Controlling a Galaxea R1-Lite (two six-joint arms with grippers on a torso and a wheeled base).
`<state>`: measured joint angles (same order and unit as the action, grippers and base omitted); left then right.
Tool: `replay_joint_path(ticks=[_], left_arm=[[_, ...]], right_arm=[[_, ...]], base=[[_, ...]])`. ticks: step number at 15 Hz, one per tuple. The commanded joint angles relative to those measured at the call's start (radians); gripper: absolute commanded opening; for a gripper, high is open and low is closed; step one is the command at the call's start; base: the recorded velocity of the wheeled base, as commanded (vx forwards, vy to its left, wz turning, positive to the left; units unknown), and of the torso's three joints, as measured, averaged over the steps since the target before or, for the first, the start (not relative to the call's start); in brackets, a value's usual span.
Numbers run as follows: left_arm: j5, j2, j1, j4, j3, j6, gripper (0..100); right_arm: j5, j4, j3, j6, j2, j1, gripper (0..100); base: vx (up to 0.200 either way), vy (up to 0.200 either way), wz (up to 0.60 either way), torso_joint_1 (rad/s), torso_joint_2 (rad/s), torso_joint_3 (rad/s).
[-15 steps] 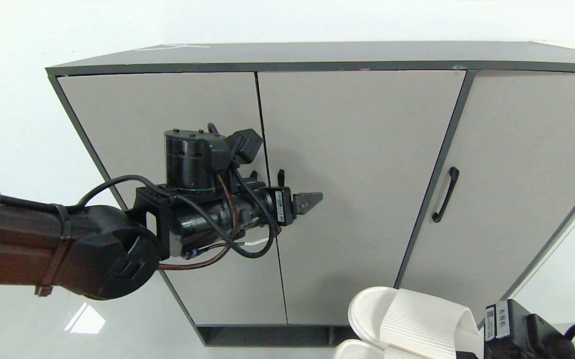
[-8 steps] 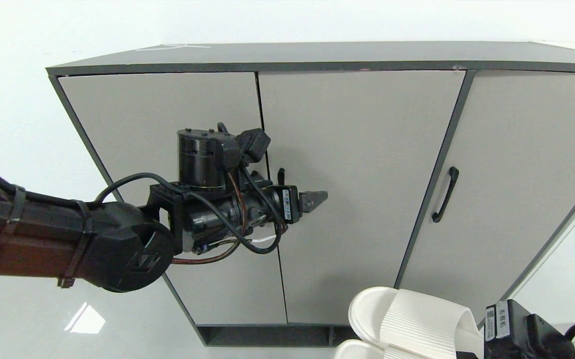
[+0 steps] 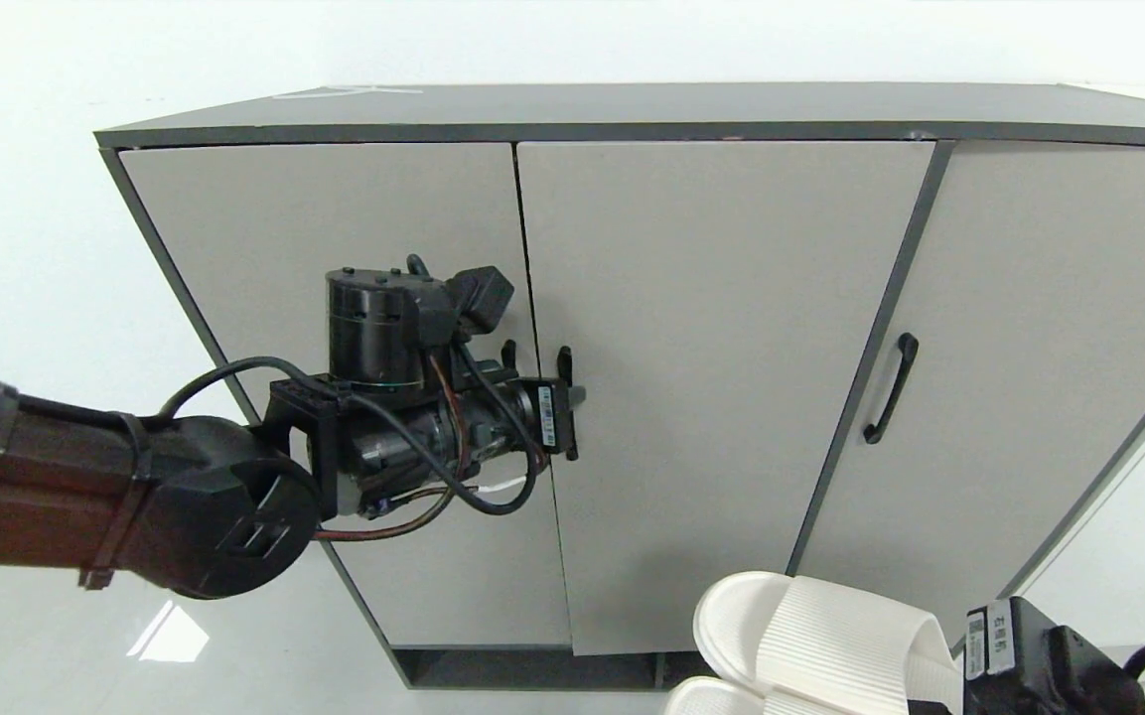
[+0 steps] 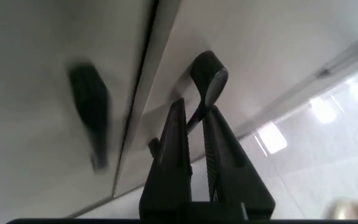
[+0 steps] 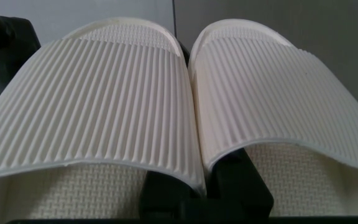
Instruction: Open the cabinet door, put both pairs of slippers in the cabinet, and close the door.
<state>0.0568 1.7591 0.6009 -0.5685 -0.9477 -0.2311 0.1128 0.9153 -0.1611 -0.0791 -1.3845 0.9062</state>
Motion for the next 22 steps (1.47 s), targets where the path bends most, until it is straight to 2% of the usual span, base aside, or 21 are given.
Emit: replay_joint_path(ticks=[1,5,8,10,11,16,19,22], left_arm=[[0.001,-0.089,-0.001,-0.037,0.079,-0.002,0],[0.003,-0.234,-0.001,-0.065,0.211,-0.004,0],[0.001,-0.333,0.000,-0.063,0.270,-0.002,0],[0.001,-0.374,-0.001,-0.056,0.276,-0.001,0],[0.000,-0.374,-0.004,-0.056,0.257,-0.002,0],[0.006,-0.251,-0.089,-0.057,0.122,-0.011,0],[0.006,-0.191,-0.098,-0.057,0.059,-0.033,0],[0.006,-0.127,-0.098,-0.057,-0.020,-0.068,0]], right_arm=[[0.001,0.000,0.000,-0.001,-0.001,0.000,0],[0.001,0.000,0.000,-0.001,-0.001,0.000,0],[0.001,0.000,0.000,-0.002,-0.001,0.000,0],[0.001,0.000,0.000,-0.002,-0.001,0.000,0],[0.001,0.000,0.000,-0.013,-0.001,0.000,0],[0.001,0.000,0.000,-0.014,0.002,0.000,0],[0.001,0.000,0.000,-0.014,0.005,0.000,0],[0.001,0.000,0.000,-0.014,0.005,0.000,0]], base=[[0.000,0.000,0.00,0.000,0.00,0.000],[0.000,0.000,0.00,0.000,0.00,0.000],[0.000,0.000,0.00,0.000,0.00,0.000],[0.000,0.000,0.00,0.000,0.00,0.000],[0.000,0.000,0.00,0.000,0.00,0.000],[0.000,0.000,0.00,0.000,0.00,0.000],[0.000,0.000,0.00,0.000,0.00,0.000],[0.000,0.000,0.00,0.000,0.00,0.000]])
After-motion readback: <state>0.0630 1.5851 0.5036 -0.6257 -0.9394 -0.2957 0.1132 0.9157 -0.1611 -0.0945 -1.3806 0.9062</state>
